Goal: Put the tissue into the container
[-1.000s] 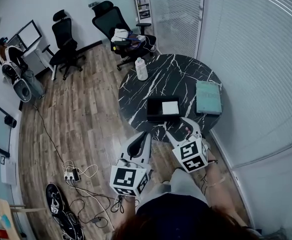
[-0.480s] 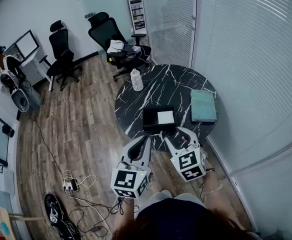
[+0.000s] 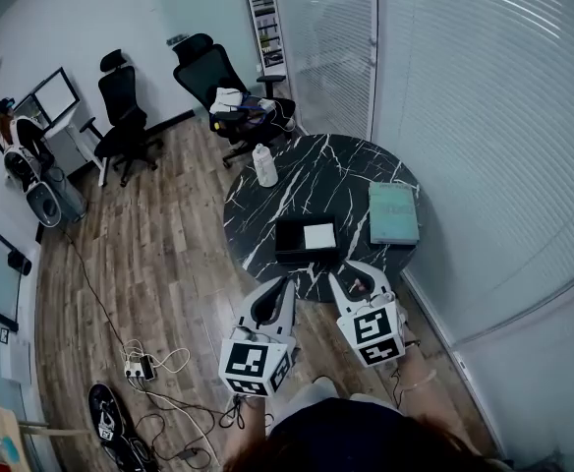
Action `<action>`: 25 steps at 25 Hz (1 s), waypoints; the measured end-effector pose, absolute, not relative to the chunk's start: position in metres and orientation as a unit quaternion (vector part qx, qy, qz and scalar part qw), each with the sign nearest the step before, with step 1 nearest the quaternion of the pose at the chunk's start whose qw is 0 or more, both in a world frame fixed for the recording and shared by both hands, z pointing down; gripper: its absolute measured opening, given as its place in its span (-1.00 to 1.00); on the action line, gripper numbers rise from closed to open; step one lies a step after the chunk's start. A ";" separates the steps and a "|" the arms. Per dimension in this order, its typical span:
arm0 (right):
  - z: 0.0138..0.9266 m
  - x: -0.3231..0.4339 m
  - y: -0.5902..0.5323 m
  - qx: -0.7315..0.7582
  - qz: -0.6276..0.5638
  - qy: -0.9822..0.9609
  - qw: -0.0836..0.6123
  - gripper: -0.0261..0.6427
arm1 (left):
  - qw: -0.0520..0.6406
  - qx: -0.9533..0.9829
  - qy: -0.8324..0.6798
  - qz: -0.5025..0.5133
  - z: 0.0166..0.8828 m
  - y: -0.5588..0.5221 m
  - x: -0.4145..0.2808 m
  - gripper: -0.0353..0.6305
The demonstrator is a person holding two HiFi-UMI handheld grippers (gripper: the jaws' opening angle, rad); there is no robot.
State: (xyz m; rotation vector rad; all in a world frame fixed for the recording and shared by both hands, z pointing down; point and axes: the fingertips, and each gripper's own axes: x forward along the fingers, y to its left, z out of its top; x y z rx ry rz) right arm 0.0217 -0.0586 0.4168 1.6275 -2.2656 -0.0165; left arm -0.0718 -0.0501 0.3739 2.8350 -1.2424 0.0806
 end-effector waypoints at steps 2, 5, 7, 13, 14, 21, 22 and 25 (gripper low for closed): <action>0.414 0.024 -0.054 0.574 -0.003 -0.801 0.170 -0.58 | 0.020 0.914 -0.404 0.027 0.373 -0.046 -0.071 -0.78; 0.405 0.028 -0.044 0.579 -0.009 -0.799 0.161 -0.65 | 0.019 0.913 -0.407 0.025 0.370 -0.037 -0.069 -0.78; 0.398 0.031 -0.038 0.583 -0.017 -0.797 0.154 -0.74 | 0.019 0.912 -0.408 0.024 0.368 -0.031 -0.067 -0.78; 0.382 0.040 -0.017 0.593 -0.023 -0.796 0.121 -0.84 | 0.015 0.910 -0.414 0.022 0.365 -0.013 -0.064 -0.78; 0.380 0.041 -0.013 0.595 -0.020 -0.795 0.116 -0.85 | 0.015 0.910 -0.414 0.022 0.365 -0.010 -0.064 -0.78; 0.374 0.049 0.010 0.605 0.000 -0.791 0.094 -0.85 | 0.013 0.910 -0.414 0.023 0.361 0.013 -0.061 -0.78; 0.375 0.050 0.012 0.609 0.002 -0.788 0.094 -0.85 | 0.014 0.910 -0.414 0.024 0.361 0.015 -0.060 -0.78; 0.376 0.054 0.020 0.615 0.004 -0.784 0.087 -0.85 | 0.013 0.910 -0.415 0.022 0.359 0.024 -0.058 -0.78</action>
